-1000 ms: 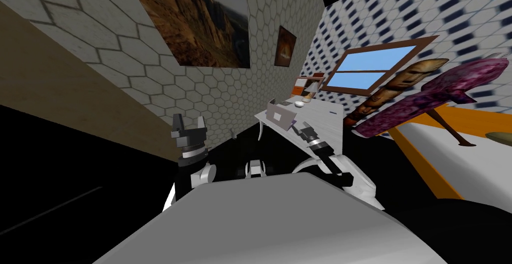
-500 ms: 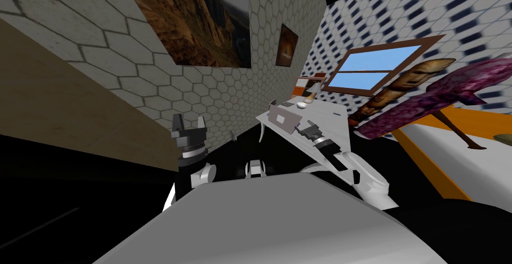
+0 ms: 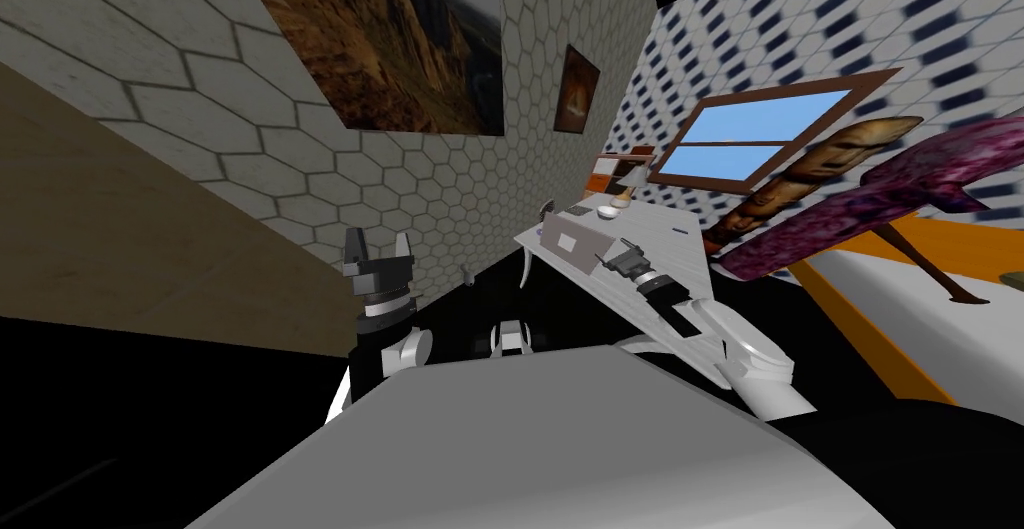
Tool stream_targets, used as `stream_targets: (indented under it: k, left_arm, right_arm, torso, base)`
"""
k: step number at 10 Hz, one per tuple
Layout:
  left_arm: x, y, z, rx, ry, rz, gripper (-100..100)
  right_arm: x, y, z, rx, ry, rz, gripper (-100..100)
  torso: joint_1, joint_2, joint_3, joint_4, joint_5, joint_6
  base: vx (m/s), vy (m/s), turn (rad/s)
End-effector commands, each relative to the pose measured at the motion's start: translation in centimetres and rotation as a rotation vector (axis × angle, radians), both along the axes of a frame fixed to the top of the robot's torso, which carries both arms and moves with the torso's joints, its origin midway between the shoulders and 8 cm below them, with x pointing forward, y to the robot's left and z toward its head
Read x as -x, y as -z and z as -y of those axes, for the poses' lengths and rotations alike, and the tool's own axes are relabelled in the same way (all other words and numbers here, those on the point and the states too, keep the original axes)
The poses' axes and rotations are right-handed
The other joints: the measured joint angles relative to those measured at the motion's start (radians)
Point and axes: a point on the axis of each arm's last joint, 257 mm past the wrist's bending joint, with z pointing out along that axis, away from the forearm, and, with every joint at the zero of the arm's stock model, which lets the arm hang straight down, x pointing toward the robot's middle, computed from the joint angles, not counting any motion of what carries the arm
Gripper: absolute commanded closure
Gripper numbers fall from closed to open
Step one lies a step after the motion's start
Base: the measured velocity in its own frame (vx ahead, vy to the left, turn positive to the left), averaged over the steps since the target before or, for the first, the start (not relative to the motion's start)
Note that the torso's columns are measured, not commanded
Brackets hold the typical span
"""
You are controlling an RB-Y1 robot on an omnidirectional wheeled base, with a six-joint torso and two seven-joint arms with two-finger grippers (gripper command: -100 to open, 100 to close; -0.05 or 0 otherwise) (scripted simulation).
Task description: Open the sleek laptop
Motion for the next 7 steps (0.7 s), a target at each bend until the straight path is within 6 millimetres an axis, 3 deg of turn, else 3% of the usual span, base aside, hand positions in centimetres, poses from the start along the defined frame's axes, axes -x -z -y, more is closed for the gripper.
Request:
stream_targets:
  k: [1, 4, 5, 6, 7]
  left_arm:
    - [0.0, 0.0, 0.0, 0.000, 0.000, 0.000, 0]
    - [0.0, 0.0, 0.0, 0.000, 0.000, 0.000, 0]
    - [0.0, 0.0, 0.0, 0.000, 0.000, 0.000, 0]
    - [0.0, 0.0, 0.0, 0.000, 0.000, 0.000, 0]
    - [0.0, 0.0, 0.0, 0.000, 0.000, 0.000, 0]
  right_arm:
    - [-0.3, -0.2, 1.3, 0.009, 0.031, -0.001, -100]
    - [-0.7, -0.6, 4.3, 0.009, 0.102, 0.000, -100]
    - [-0.5, -0.6, 3.6, 0.010, 0.084, -0.001, -100]
    - [-0.5, -0.4, 3.0, 0.009, 0.071, -0.001, 100]
    - [-0.3, -0.2, 1.8, 0.009, 0.041, -0.001, 100]
  torso:
    - [0.000, 0.002, 0.001, 0.000, 0.000, 0.000]
    - [0.002, 0.001, 0.001, 0.001, 0.001, -0.001]
    - [0.003, 0.000, 0.000, 0.000, 0.001, -0.002]
    - [0.002, -0.002, -0.001, -0.001, 0.001, 0.000]
    - [0.001, -0.003, -0.001, -0.003, -0.002, 0.003]
  base:
    - [-0.016, 0.006, 0.183]
    - [-0.058, 0.008, 0.261]
    - [-0.034, 0.002, 0.063]
    - [0.023, -0.014, -0.257]
    - [0.068, -0.016, -0.284]
